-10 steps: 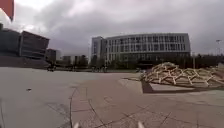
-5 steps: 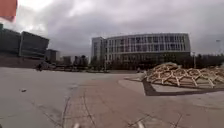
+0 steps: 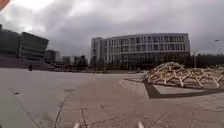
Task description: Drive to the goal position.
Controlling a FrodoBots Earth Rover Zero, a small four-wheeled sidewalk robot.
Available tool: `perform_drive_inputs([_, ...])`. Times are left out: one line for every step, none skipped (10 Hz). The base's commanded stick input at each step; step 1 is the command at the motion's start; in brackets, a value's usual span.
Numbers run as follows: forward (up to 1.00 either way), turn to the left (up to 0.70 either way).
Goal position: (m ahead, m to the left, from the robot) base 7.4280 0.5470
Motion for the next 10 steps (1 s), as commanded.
perform_drive_inputs([0.45, 0.00])
perform_drive_inputs([0.45, 0.00])
perform_drive_inputs([0.45, 0.00])
perform_drive_inputs([0.45, 0.00])
perform_drive_inputs([0.45, 0.00])
perform_drive_inputs([0.45, 0.00])
perform_drive_inputs([0.45, 0.00])
perform_drive_inputs([0.45, 0.00])
perform_drive_inputs([0.45, 0.00])
perform_drive_inputs([0.45, 0.00])
